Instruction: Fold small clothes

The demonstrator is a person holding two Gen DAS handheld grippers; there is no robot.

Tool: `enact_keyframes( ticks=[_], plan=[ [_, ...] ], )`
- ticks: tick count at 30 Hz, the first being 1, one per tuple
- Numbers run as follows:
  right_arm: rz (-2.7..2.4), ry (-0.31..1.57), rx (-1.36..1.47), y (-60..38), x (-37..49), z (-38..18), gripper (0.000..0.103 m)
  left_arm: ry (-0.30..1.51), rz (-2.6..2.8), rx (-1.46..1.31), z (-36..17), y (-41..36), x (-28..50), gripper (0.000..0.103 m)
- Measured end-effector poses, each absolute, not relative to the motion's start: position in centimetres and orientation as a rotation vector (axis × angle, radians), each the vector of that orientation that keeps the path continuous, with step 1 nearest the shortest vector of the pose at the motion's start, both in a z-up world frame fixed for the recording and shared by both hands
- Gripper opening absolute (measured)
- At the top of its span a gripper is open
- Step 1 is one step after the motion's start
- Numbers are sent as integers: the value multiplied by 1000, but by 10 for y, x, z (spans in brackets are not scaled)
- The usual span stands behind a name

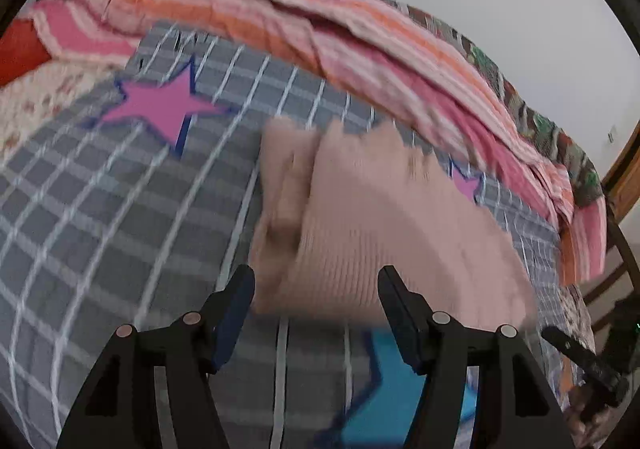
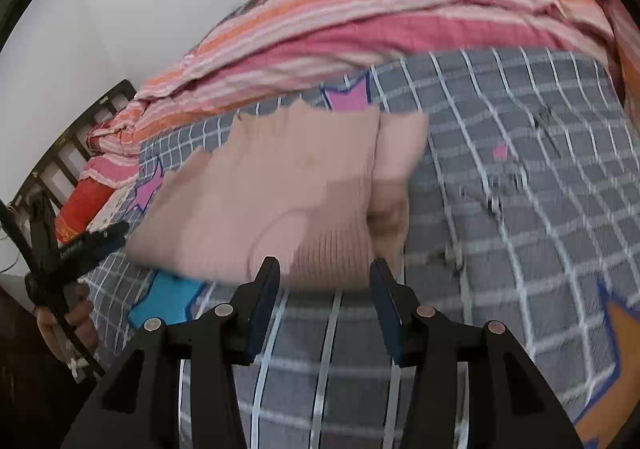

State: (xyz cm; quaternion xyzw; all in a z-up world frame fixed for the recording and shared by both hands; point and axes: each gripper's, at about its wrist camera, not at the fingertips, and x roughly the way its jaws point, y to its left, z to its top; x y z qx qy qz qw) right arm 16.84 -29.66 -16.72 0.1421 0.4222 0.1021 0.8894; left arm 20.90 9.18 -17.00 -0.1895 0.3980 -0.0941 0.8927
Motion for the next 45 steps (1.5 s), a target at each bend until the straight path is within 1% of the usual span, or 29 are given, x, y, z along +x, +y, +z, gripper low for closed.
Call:
enact_keyframes(
  ticks=[3,5,9,14,16,17,19,20,21,24,32,39,41,43,45],
  plan=[
    [232,925,365,-296,163,-186,46,863,-230,-434,-189,92,195,62],
    [236,948,410,-294,165,-197,46,845,-257,-449,-193,90,192,62],
    [211,934,477,-296,176,-207,47,855,-279,-515,-198,87,210,62],
    [194,929,680,-310,203,-220,47,828,-259,-593,-205,92,236,61],
    [186,925,718,-313,215,-223,44,827,-244,-626,-206,95,245,60],
    [177,926,729,-313,220,-223,40,829,-234,-632,-205,95,249,59],
    [165,942,738,-312,232,-226,30,838,-195,-624,-205,95,256,47],
    [162,951,736,-311,237,-226,18,846,-171,-621,-206,97,258,32],
    [165,961,730,-309,241,-227,16,851,-167,-629,-206,99,260,19],
    [172,942,664,-304,238,-218,10,834,-208,-653,-203,103,255,12],
    [196,917,597,-306,191,-190,9,813,-231,-584,-180,98,198,11],
    [200,929,529,-319,114,-177,8,821,-272,-532,-183,92,123,11],
    [190,943,514,-322,97,-179,9,826,-279,-510,-184,91,115,12],
    [175,961,456,-321,90,-181,15,850,-264,-467,-184,91,116,17],
    [138,971,377,-321,87,-181,31,868,-231,-443,-183,97,117,30]
  ],
)
